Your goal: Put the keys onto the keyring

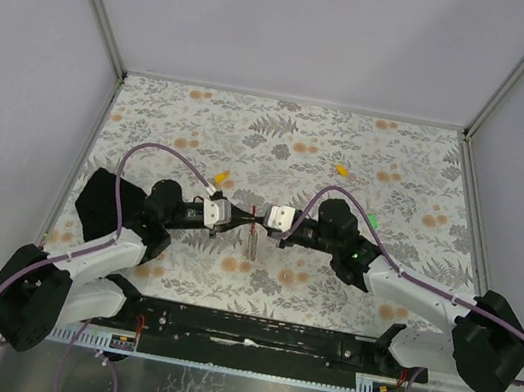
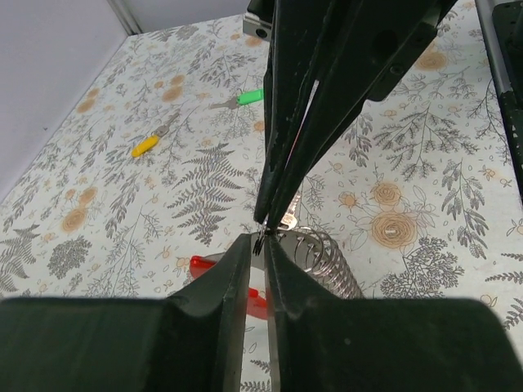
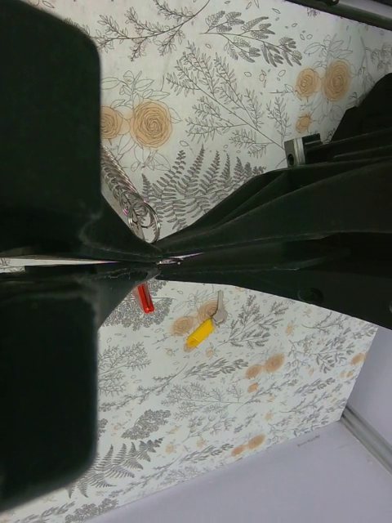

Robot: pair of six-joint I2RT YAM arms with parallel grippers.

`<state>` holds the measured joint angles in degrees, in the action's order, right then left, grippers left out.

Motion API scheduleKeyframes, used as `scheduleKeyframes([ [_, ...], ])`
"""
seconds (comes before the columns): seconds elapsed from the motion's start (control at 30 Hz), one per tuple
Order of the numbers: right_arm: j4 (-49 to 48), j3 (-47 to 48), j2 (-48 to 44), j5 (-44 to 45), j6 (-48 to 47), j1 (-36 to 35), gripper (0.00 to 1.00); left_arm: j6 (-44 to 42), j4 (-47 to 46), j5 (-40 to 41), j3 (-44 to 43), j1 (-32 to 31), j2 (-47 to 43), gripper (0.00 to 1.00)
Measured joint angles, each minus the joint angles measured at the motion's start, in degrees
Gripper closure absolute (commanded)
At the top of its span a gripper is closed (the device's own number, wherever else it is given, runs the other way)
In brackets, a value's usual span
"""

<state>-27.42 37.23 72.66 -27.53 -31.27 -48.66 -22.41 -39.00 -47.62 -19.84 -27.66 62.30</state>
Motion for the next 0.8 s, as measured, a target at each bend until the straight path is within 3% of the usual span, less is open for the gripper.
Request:
scheduleKeyframes([
  [0.13, -0.35, 0.0, -0.31, -0.02, 0.28, -0.02, 1.0, -0.07, 0.07, -0.04, -0.07, 0.02, 0.39, 1.0],
  [0.2, -0.35, 0.0, -0.31, 0.02, 0.37, 0.02, 0.98, -0.22, 0.26, -0.09, -0.07, 0.02, 0.42, 1.0],
  [0.37, -0.35, -0.15, -0.85, 1.09, 1.46, 0.02, 0.71, -0.48, 0.92, 0.0, -0.07, 0.0, -0.09, 1.0],
  [0.43, -0.61, -0.79, -2.38, 2.19, 1.92, 0.04, 0.66, -0.59, 1.38, 0.26, -0.07, 0.0, -0.46, 1.0],
  [0.63, -2.12, -4.59, -9.68, 6.69, 1.7, 0.04, 0.64, -1.36, 2.82, 0.5, -0.07, 0.0, -1.27, 1.0],
  [0.8, -2.4, -6.29, -10.54, 8.7, 1.05, 0.04, 0.65, -2.4, 3.96, 0.5, -0.07, 0.0, -1.81, 1.0],
])
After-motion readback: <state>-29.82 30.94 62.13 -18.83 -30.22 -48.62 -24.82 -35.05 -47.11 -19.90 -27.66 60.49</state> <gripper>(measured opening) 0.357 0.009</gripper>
